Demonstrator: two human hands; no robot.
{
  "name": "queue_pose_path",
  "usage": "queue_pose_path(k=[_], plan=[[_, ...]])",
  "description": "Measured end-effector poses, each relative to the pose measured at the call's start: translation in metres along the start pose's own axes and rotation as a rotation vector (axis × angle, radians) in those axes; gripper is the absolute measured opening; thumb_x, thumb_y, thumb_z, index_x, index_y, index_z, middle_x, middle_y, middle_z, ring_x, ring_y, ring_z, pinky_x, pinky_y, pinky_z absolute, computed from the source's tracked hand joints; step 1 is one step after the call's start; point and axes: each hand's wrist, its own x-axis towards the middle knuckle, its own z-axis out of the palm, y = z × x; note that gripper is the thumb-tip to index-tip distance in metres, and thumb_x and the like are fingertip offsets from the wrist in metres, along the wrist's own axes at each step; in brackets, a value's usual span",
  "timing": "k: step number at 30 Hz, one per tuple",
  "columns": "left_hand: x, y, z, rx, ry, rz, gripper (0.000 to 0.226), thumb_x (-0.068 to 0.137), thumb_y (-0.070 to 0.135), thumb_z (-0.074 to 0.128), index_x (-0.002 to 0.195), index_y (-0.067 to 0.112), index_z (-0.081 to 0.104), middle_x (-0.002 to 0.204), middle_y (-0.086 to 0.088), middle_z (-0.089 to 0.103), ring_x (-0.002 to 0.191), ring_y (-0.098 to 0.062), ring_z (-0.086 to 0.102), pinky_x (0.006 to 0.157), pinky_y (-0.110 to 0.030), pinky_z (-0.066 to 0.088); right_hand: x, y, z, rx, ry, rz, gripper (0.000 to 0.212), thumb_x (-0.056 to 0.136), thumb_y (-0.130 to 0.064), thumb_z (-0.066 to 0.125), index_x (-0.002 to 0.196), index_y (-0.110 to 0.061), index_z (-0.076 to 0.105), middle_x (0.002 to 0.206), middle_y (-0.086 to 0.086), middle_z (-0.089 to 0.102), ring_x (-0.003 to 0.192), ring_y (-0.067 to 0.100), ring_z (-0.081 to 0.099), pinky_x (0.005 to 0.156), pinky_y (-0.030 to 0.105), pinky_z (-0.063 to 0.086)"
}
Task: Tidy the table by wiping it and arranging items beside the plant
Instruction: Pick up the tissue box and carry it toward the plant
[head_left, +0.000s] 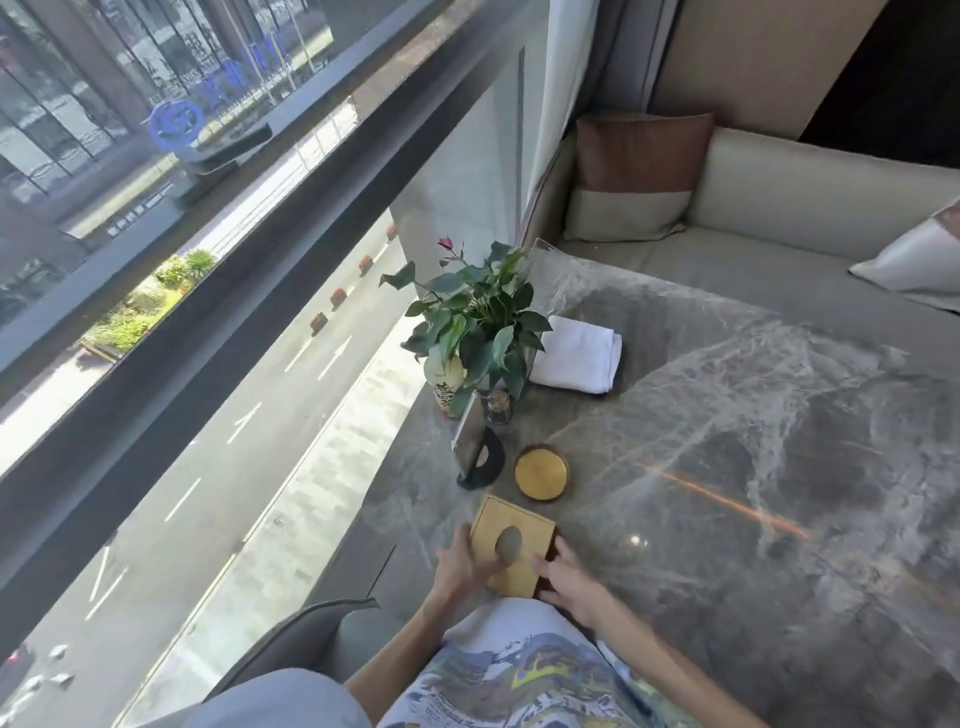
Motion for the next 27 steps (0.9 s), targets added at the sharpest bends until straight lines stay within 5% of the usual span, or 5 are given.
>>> queue_pose_path(k=[5, 11, 21, 24, 27], plan=[[0.001, -0.004, -0.001, -0.007, -0.022, 0.034, 0.053, 0.080, 0.045, 0.065, 0.121, 0.021, 0.042, 0.117, -0.009, 0.053, 0.098, -0.023, 0.055, 0.080, -0.039, 0.052, 0.004, 0.002, -0.003, 0.010, -0.028, 0.003, 0.056, 0.099, -0.009, 0.051, 0.148, -0.026, 0.030, 0.125, -0.001, 0.058, 0.093, 0.011, 0.062, 0.070, 0.030, 0.055], [0.006, 0.000, -0.002, 0.015, -0.014, 0.110, 0.056, 0.086, 0.042, 0.063, 0.130, 0.014, 0.043, 0.124, -0.006, 0.058, 0.108, -0.023, 0.058, 0.091, -0.040, 0.052, 0.009, 0.004, -0.005, 0.010, -0.028, -0.014, 0.048, 0.099, -0.011, 0.051, 0.142, -0.029, 0.037, 0.122, -0.004, 0.061, 0.113, 0.021, 0.059, 0.102, 0.049, 0.049], [0.007, 0.004, -0.006, -0.011, -0.033, 0.163, 0.066, 0.087, 0.042, 0.064, 0.141, 0.017, 0.036, 0.134, -0.005, 0.056, 0.112, -0.018, 0.057, 0.093, -0.035, 0.052, 0.011, -0.003, -0.011, -0.017, -0.025, -0.018, 0.062, 0.096, -0.015, 0.058, 0.150, -0.022, 0.027, 0.135, 0.001, 0.052, 0.090, 0.005, 0.056, 0.093, 0.039, 0.049], [0.003, -0.001, -0.006, 0.076, -0.021, 0.295, 0.077, 0.093, 0.038, 0.058, 0.153, 0.014, 0.016, 0.153, -0.007, 0.037, 0.134, -0.021, 0.045, 0.109, -0.038, 0.043, 0.004, -0.007, -0.012, -0.156, 0.017, -0.082, 0.077, 0.094, -0.021, 0.061, 0.155, -0.023, 0.012, 0.158, 0.008, 0.030, 0.127, 0.023, 0.051, 0.106, 0.042, 0.047], [-0.001, -0.012, -0.006, 0.346, 0.050, 0.489, 0.076, 0.098, 0.031, 0.048, 0.156, 0.017, 0.000, 0.165, -0.004, 0.002, 0.153, -0.022, 0.007, 0.120, -0.037, 0.028, -0.004, -0.002, -0.017, -0.702, 0.103, -0.378, 0.087, 0.096, -0.031, 0.055, 0.155, -0.023, -0.009, 0.165, 0.003, -0.005, 0.152, 0.022, 0.007, 0.121, 0.038, 0.021]])
